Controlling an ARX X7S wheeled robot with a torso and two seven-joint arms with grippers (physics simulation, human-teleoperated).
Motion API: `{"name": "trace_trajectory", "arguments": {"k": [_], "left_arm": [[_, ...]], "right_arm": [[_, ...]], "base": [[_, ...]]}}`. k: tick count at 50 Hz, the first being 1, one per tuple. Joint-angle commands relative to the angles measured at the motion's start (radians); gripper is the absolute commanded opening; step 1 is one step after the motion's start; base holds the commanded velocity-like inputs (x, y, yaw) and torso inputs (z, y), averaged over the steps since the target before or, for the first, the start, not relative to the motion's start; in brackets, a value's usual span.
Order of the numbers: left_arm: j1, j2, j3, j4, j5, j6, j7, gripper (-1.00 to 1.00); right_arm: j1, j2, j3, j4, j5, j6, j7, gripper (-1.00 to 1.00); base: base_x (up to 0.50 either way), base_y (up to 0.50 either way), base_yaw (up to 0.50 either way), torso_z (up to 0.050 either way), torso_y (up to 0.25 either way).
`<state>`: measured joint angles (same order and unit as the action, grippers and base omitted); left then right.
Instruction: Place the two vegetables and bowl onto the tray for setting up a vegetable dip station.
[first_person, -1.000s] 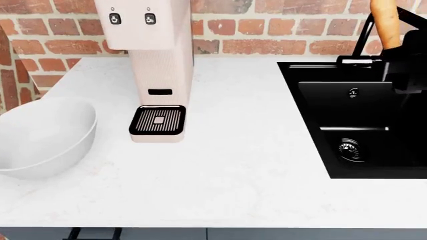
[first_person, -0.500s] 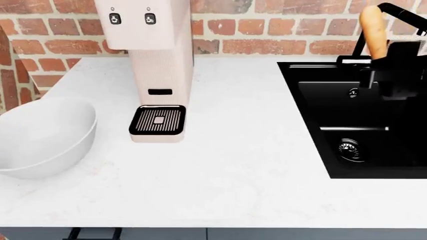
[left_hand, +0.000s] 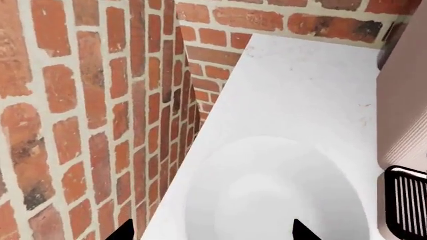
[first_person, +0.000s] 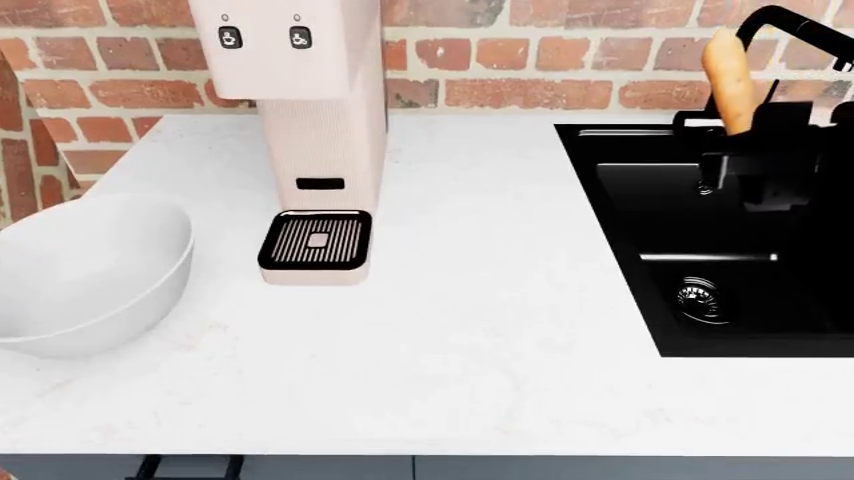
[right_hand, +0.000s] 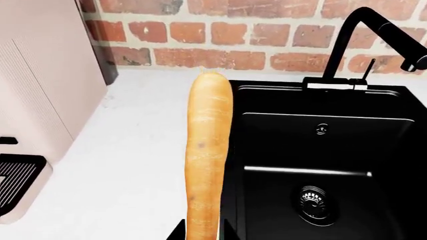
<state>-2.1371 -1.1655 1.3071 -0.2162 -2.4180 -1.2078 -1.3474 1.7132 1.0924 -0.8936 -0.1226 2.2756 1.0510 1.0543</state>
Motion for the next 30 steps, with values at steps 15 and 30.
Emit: {"name": "trace_trajectory", "arguments": {"k": [15, 30], "left_arm": [[0.139, 0.043, -0.007, -0.03, 0.067, 0.168, 0.096, 1.0], [0.182, 0.013, -0.007, -0.043, 0.119, 0.24, 0.096, 1.0]], "right_arm": [[-0.016, -0.007, -0.003, 0.013, -0.03, 0.001, -0.025, -1.0], [-0.037, -0.001, -0.003, 0.014, -0.042, -0.009, -0.043, -1.0]], "base": [[0.0, 0.0, 0.0, 0.0, 0.001], [0.0, 0.0, 0.0, 0.0, 0.0]]}}
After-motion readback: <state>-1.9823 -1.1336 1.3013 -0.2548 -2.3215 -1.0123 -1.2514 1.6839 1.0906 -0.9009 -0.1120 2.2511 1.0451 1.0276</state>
